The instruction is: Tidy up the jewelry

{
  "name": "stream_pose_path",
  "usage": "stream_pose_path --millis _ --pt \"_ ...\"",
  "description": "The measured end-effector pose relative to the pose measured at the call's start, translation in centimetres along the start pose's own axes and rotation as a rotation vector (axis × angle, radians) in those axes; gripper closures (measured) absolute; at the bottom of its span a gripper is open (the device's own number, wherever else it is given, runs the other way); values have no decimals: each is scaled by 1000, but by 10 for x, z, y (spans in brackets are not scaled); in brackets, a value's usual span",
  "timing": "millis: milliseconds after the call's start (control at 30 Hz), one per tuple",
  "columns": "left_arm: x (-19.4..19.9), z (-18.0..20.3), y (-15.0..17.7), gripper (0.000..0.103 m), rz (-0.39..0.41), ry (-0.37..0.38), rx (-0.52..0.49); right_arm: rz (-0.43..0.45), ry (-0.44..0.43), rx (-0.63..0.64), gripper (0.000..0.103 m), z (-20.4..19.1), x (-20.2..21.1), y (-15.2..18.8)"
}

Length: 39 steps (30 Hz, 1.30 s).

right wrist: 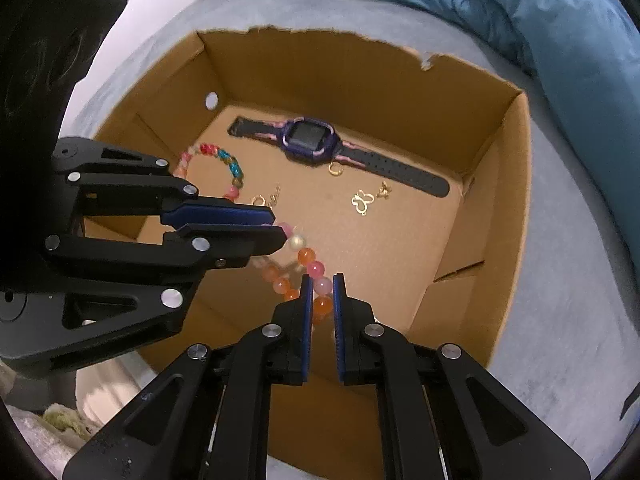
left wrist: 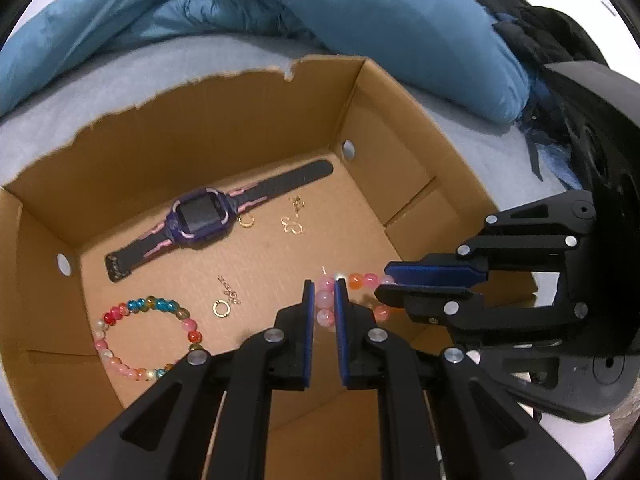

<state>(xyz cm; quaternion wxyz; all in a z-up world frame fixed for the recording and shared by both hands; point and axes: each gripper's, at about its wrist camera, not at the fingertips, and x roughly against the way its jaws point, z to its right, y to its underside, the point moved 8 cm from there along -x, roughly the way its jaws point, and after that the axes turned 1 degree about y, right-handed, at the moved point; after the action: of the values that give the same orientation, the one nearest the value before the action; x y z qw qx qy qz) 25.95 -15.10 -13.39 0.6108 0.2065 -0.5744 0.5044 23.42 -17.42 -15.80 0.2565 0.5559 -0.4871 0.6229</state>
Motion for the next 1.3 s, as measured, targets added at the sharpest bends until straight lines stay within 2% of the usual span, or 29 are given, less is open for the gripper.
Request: stream_pose_path --millis 133,233,333,467,533,633,700,733,767,800,833,933,1033,1100,1167,1300 --pt "-5 -4 0 93 -21 2 27 -3 52 40 89 1 -4 -4" --pt "-3 -7 -1 89 -10 -6 38 9 75 52 83 0 0 -5" --pt "6 -12 1 89 15 -12 46 32 88 45 82 2 8 -7" --pt "36 -18 3 89 101 -56 37 117 100 -20 76 14 38 -3" --pt "64 -23 8 87 186 -113 19 184 100 -75 70 20 56 0" --pt "110 -41 22 73 315 -226 22 291 118 -166 64 34 83 11" --pt "135 -59 34 58 385 -313 59 339 119 -244 62 45 91 21" --pt "146 -70 42 54 417 -356 88 344 108 -271 62 47 90 24" --pt "155 -84 50 46 447 -392 138 345 83 -314 62 51 85 29" --pt "158 -94 55 39 455 -397 174 337 66 -353 62 55 78 34" --pt "159 -107 61 38 447 -388 220 327 58 -382 62 57 72 36" --pt "134 -130 75 37 347 -332 330 301 13 -468 62 62 53 46" --pt "105 -139 83 37 259 -235 409 257 -57 -504 63 54 38 50" --pt "92 -140 87 37 235 -176 451 261 -16 -478 63 46 40 50" --pt "81 -132 89 35 214 -123 464 257 -17 -466 66 38 43 49" --pt "80 -120 88 36 227 -227 427 260 -14 -463 70 36 51 55"
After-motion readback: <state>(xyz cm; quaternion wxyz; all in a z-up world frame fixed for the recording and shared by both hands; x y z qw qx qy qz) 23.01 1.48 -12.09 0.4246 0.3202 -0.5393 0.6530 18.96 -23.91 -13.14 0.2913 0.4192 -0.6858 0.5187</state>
